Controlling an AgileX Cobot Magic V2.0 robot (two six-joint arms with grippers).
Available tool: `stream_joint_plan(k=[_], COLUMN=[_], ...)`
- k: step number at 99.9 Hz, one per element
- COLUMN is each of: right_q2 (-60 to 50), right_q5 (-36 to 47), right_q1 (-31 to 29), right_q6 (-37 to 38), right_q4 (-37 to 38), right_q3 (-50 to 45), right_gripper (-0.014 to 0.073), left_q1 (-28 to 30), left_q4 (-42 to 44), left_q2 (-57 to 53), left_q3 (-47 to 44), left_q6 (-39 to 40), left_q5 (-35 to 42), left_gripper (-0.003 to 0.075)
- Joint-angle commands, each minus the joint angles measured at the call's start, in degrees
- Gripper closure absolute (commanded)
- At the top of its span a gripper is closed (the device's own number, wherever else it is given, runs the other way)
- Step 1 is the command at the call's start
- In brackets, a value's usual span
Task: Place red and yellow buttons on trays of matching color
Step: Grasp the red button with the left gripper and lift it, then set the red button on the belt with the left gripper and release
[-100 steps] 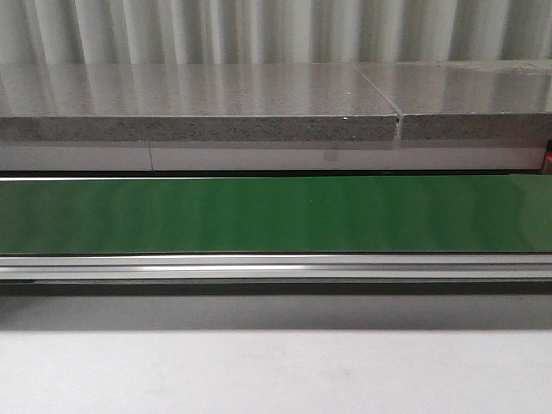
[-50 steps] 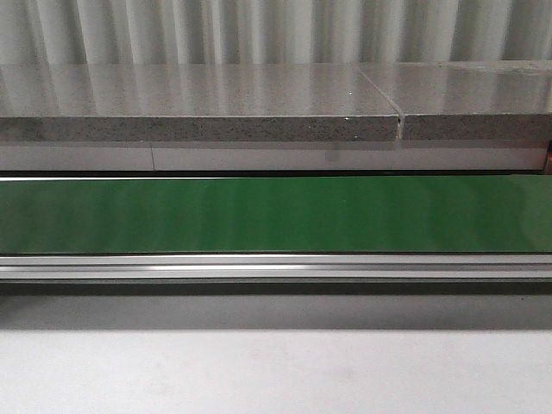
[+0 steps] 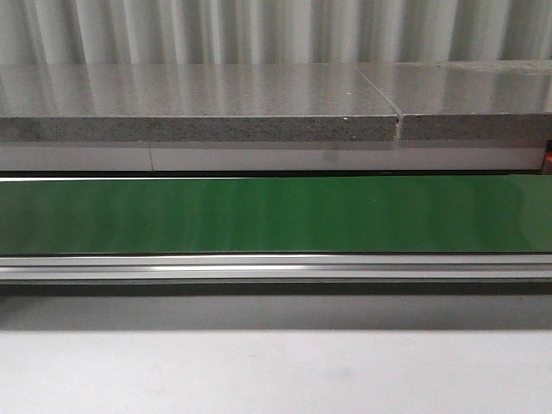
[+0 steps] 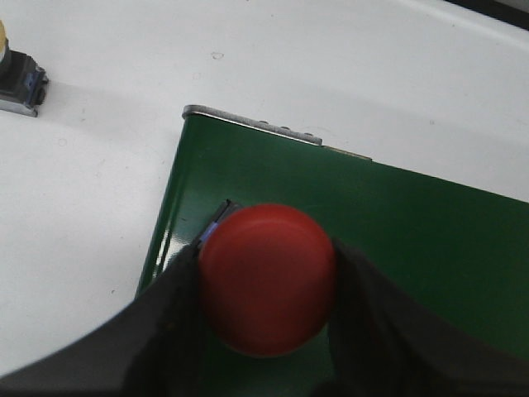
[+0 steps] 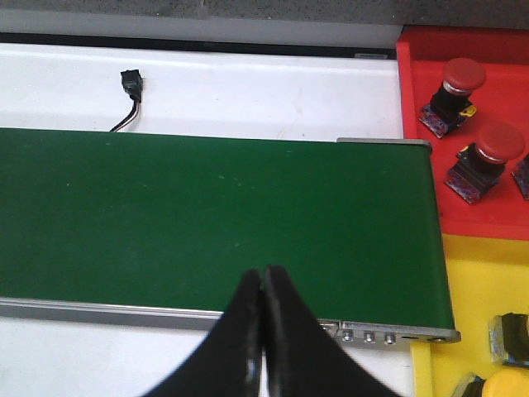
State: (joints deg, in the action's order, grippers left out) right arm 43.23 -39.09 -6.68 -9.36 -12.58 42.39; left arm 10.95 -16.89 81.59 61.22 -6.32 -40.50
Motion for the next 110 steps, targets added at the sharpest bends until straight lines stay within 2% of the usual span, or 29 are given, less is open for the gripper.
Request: stream_joint_plan(k=[1,44,51,63,77,78,89,97,110], right_q2=[-0.37,-0.37,-0.37,-0.37,-0.37,-0.37,-0.37,-0.37,-0.37], right_q5=[3.19,3.19,3.19,3.19,3.19,3.19,3.19,3.19,3.19], right_q1=[0.18,0.18,0.18,0.18,0.18,0.18,0.18,0.18,0.18], right_q6=[-0.71,-0.71,-0.71,-0.71,-0.71,-0.71,-0.71,-0.71,-0.71], right_q4=[-0.57,-0.57,-0.57,-0.57,-0.57,-0.57,-0.57,-0.57,-0.57], right_q3=[1.55,1.55,1.55,1.55,1.55,1.55,1.55,1.55,1.55], right_gripper=[0.0661,0.0661,0.0661,0.0661,0.0661,0.0661,0.0661,0.0661,0.0661], left_q1=[-0.45,-0.55,-0.55,-0.55,-0.55,-0.55,-0.55,-0.95,-2.78], left_q4=[-1.77,-2.35,-2.35,-2.45,-2.45,-2.45,-2.56,-3.1,-3.1], left_q2=[-0.77,2.5,2.5,2.5,2.5,2.5,2.5,2.5,2.5], left_q3=[1.25,1.25,1.25,1.25,1.25,1.25,1.59,2.54,5.01], left_q6=[-0.13,-0.36,-0.36,-0.36,-0.57,-0.57,-0.57,-0.8,-1.78], left_q5=[3.27,1.53,1.53,0.51,-0.33,-0.37,-0.93,-2.13,-4.71], left_gripper=[0.074,0.0738,0.072,0.0602,0.0378,0.0342,0.0195,0.0139,0.0132])
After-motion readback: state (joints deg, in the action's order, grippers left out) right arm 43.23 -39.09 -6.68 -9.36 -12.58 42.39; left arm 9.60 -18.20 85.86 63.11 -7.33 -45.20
